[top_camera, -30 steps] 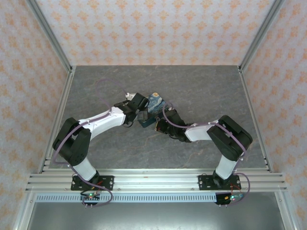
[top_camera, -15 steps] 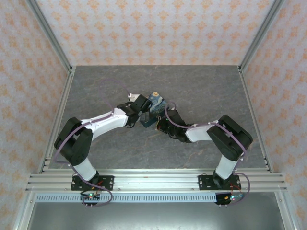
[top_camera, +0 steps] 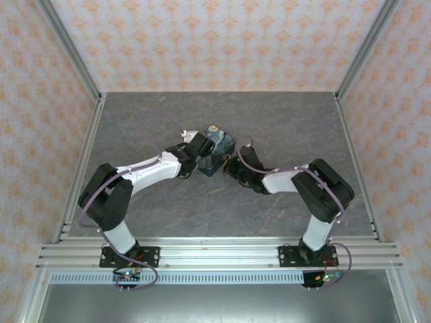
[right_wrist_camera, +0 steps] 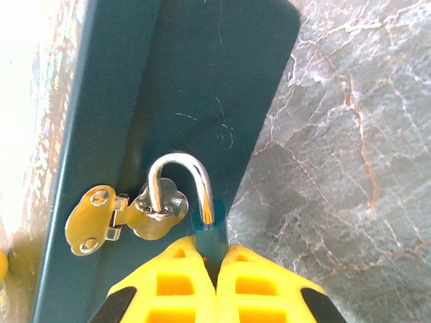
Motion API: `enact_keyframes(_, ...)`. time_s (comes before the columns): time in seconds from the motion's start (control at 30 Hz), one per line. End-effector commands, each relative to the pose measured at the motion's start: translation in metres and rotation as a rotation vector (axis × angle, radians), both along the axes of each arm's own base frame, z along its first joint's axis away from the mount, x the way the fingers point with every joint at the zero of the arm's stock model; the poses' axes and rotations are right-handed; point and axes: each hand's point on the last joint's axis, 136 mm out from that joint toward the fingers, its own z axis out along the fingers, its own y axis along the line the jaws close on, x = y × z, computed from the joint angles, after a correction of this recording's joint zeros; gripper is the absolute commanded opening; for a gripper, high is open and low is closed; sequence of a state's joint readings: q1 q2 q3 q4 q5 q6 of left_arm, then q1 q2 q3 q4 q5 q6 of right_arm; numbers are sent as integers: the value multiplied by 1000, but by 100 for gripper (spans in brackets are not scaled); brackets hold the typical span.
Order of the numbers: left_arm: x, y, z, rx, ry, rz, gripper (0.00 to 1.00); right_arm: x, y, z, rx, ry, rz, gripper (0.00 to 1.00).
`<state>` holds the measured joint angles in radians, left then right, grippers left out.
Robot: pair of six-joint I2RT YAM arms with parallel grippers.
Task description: Unlock the padlock with the key
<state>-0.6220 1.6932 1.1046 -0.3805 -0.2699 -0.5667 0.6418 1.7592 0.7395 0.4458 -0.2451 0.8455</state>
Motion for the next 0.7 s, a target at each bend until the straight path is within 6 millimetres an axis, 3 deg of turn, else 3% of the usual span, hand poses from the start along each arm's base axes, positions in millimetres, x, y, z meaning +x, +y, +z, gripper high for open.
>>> enact_keyframes(0.0, -33, 20, -44, 134, 176, -29, 99, 18, 2, 14, 22, -47, -25, 0)
enact_keyframes(0.67, -34, 19, -46, 129, 184, -34, 99, 27, -17, 21, 30, -49, -37, 0)
